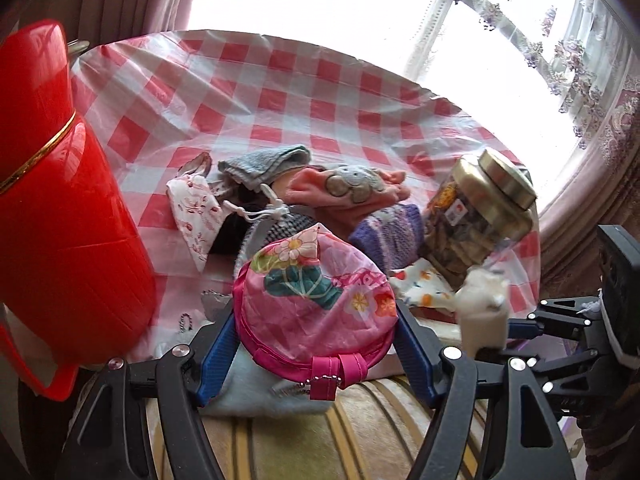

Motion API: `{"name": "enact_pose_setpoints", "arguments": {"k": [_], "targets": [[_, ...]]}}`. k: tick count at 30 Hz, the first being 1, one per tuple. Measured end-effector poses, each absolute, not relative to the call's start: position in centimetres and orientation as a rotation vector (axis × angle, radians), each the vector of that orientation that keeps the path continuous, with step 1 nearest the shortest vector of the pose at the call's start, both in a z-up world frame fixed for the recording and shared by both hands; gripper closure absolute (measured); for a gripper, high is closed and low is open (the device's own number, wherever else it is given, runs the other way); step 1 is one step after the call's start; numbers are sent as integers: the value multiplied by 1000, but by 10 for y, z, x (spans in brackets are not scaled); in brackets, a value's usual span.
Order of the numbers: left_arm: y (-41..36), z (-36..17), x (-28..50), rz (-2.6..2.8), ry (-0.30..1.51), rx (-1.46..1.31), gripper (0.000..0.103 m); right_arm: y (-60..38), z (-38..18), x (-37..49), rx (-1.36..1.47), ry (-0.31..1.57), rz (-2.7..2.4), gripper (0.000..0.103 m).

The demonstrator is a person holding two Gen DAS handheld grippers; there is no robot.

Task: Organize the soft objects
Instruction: 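Carry the pad into the purple box and open the right tool while the left tool carries the purse over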

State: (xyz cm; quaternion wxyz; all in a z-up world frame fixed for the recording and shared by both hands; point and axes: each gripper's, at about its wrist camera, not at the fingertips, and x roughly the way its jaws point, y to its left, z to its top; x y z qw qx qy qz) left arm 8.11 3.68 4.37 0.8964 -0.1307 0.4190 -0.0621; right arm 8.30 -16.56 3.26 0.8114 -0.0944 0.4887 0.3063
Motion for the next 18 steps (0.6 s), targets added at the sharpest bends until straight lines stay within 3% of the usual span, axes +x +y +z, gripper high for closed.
{"name": "enact_pose_setpoints", "arguments": {"k": [10, 18], "targets": [[-12, 69, 73, -222, 849, -216, 30, -270, 60, 53, -5, 963, 483, 68], [-110, 85, 61, -424, 838, -76, 30, -386, 46, 4, 69, 1027, 200, 68]]}}
